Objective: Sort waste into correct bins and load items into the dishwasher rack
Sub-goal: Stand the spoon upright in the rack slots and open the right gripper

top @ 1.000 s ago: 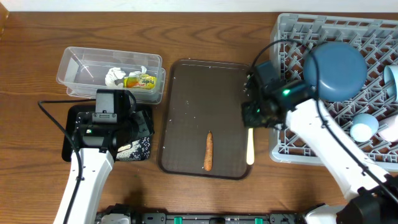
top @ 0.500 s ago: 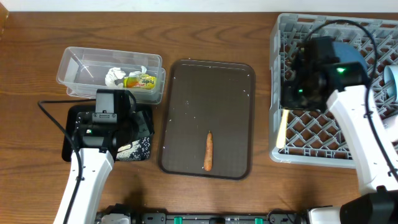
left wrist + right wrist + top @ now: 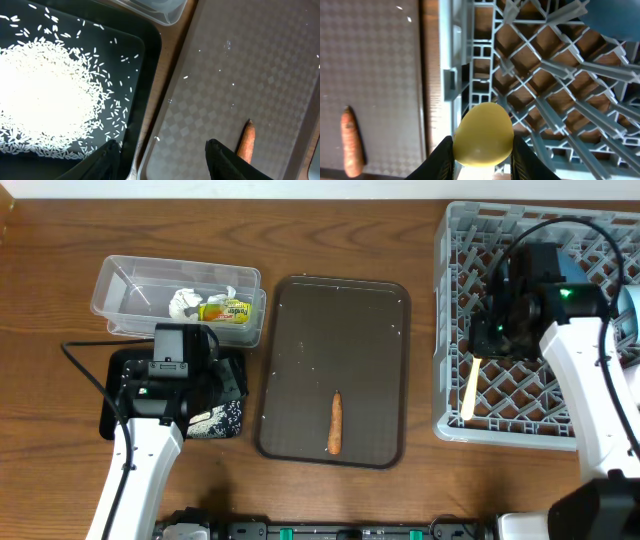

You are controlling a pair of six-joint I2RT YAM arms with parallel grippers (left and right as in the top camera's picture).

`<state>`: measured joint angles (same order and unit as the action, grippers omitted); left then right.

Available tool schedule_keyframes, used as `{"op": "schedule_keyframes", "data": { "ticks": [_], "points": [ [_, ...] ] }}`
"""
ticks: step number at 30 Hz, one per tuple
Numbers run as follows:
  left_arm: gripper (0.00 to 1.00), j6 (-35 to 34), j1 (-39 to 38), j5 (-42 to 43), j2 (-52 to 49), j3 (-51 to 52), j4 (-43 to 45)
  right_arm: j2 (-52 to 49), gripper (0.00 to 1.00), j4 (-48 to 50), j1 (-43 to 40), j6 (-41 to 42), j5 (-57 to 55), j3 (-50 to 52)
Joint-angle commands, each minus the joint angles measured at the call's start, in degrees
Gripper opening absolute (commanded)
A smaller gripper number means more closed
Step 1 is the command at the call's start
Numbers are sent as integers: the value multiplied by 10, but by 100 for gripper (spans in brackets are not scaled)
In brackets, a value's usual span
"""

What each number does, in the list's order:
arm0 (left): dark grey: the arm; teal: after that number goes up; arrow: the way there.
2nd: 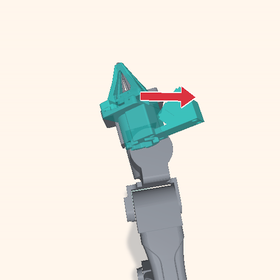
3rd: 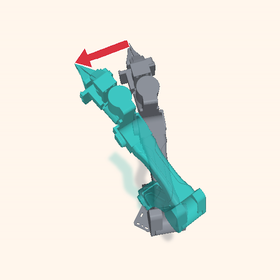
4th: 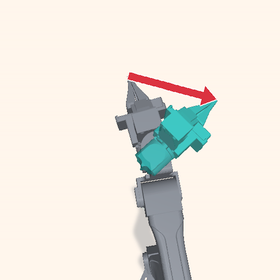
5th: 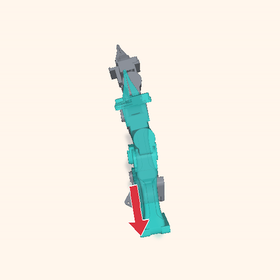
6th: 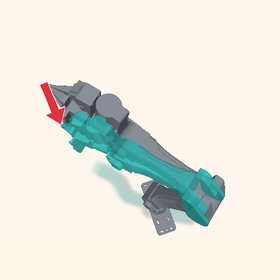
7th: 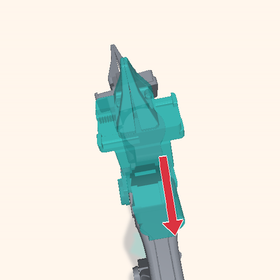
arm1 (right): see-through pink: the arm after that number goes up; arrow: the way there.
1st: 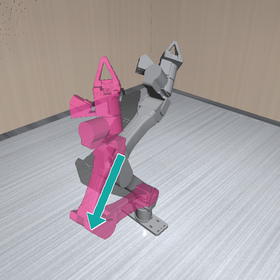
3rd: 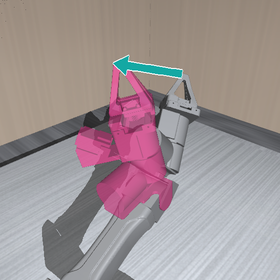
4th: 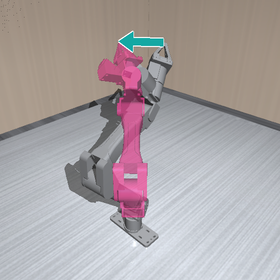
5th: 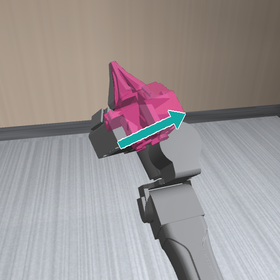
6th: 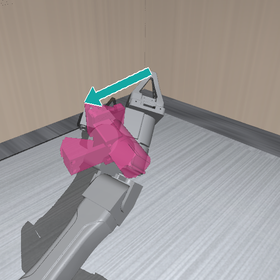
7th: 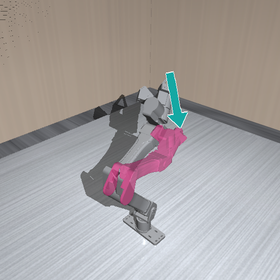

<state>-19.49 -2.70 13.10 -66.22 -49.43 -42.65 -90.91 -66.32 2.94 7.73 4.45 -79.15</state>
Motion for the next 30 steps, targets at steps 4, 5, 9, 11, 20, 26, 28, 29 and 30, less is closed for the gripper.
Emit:
{"op": "schedule_keyframes", "data": {
  "ticks": [4,5,9,11,20,26,28,29,30],
  "points": [
    [58,3,3,-8,0,-5,-2,-46,23,27,-6,-10,-12,12],
    [58,3,3,-8,0,-5,-2,-52,23,32,-5,-10,-12,12],
    [58,3,3,-8,0,-5,-2,-73,24,42,-2,-10,-12,12],
    [58,3,3,-8,0,-5,-2,-84,24,43,-2,-10,-12,12],
    [58,3,3,-8,0,-5,-2,-107,29,44,-2,-10,-12,12],
    [58,3,3,-8,0,-5,-2,-107,35,41,-2,-10,-12,12],
    [58,3,3,-8,0,-5,-2,-107,37,41,-2,-10,-12,12],
    [58,3,3,-8,0,-5,-2,-107,38,41,-2,-10,-12,12],
    [58,3,3,-8,0,-5,-2,-107,38,40,-2,-10,-10,12]
  ]
}}
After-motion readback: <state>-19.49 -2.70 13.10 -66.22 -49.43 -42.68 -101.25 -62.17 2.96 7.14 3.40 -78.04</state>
